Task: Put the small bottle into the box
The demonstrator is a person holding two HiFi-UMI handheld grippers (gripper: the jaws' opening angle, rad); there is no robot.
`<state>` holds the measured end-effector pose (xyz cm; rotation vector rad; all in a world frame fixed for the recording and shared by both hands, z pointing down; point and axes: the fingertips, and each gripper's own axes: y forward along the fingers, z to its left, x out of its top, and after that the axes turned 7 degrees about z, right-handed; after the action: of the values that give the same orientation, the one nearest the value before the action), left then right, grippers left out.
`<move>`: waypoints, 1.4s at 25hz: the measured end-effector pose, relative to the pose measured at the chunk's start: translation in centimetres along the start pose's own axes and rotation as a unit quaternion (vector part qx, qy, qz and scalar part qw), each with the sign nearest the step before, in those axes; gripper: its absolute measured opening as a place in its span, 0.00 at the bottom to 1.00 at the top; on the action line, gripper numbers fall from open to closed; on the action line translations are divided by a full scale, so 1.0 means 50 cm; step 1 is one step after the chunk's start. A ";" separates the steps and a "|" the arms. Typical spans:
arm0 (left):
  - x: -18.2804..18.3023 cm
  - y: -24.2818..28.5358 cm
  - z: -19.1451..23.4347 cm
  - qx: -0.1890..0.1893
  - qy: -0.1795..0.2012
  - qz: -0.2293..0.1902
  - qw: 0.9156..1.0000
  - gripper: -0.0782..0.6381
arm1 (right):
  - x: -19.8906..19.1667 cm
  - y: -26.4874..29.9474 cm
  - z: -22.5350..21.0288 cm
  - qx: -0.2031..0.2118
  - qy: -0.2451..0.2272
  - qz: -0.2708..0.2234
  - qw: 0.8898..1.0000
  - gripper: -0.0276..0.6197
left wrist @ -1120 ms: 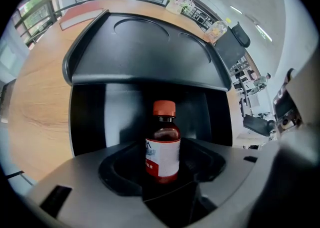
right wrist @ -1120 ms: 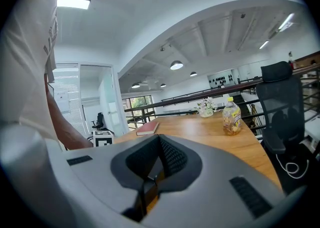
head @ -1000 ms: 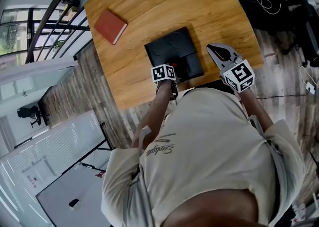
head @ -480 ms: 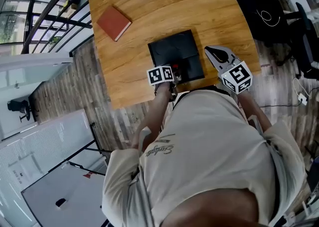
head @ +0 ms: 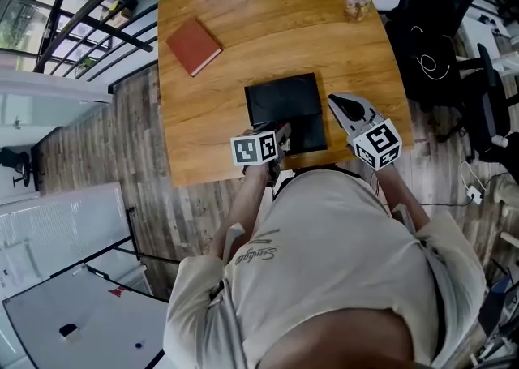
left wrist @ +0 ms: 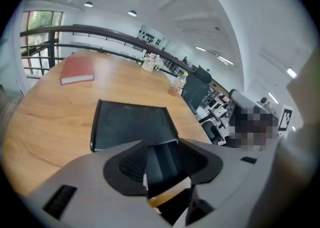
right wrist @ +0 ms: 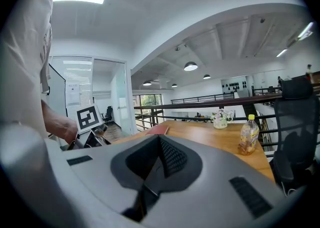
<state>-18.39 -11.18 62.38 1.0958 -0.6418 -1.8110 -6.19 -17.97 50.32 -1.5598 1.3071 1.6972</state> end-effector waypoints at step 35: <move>0.358 -0.359 -0.106 0.083 0.198 -0.341 0.915 0.16 | 0.306 0.041 0.072 0.051 -0.135 -0.110 0.983 0.04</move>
<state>-25.04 -18.61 38.51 1.9130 -0.1658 -2.0219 -13.18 -19.42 36.16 -1.3081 1.0272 1.6093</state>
